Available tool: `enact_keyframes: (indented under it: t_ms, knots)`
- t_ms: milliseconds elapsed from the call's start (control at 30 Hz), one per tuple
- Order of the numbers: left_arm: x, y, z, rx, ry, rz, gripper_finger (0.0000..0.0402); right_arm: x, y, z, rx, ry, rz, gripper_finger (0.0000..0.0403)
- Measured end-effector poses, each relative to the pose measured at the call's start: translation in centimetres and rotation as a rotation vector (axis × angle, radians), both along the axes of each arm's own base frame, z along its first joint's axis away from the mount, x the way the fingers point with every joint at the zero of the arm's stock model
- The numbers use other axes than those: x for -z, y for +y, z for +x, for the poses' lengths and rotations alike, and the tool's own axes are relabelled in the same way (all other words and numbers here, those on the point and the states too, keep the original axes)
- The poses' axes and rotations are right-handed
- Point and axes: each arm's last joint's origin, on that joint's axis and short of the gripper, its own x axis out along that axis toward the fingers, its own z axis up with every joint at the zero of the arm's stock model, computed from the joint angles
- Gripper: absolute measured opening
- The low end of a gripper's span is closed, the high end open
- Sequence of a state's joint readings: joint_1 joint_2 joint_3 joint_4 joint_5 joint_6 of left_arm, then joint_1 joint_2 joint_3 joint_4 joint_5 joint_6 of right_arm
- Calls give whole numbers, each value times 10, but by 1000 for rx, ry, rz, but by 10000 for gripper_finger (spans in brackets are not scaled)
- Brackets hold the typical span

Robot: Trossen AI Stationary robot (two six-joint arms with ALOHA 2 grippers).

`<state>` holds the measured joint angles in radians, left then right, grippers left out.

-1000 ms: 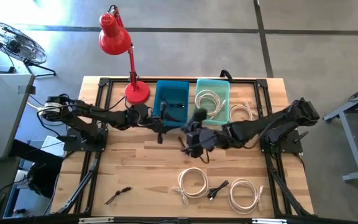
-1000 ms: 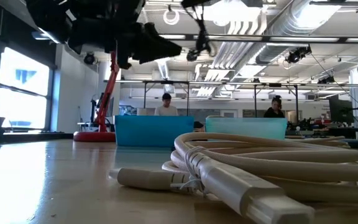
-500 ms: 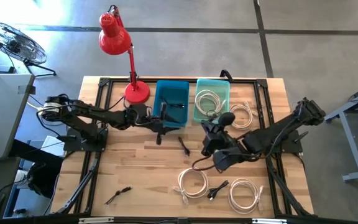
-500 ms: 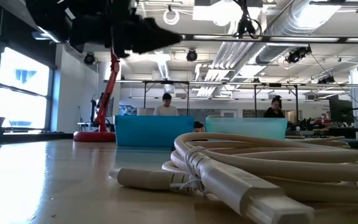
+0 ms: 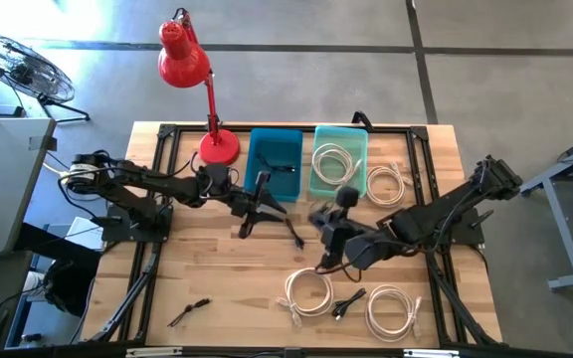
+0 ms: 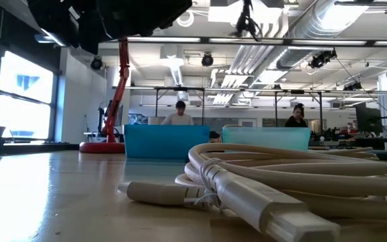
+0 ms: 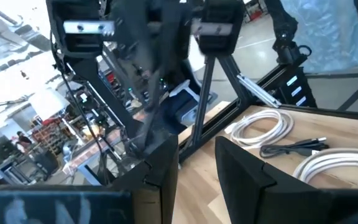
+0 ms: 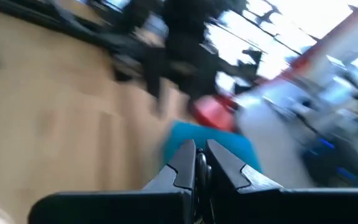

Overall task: Pick & Place USB Port
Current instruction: Put the black charger cable into the blue bin

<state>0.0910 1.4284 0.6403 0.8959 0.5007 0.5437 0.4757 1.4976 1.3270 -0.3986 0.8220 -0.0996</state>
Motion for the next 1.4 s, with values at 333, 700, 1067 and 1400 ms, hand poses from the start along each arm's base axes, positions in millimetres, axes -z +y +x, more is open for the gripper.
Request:
enact_keyframes:
  t_ms: [333, 700, 1067, 1400]
  knots:
    - [2, -12, 0, 50, 29, -24, 104, -1, -9, 26, -252, -39, 95, 11]
    - [7, -24, 1, 38, 70, -2, 104, 15, -20, 48, -343, -12, 147, 11]
    - [8, -23, 2, -4, 72, 16, 104, 16, -17, 47, -369, -2, 139, 11]
    - [8, -23, 2, 4, 73, 16, 104, 17, -17, 46, -374, 18, 138, 11]
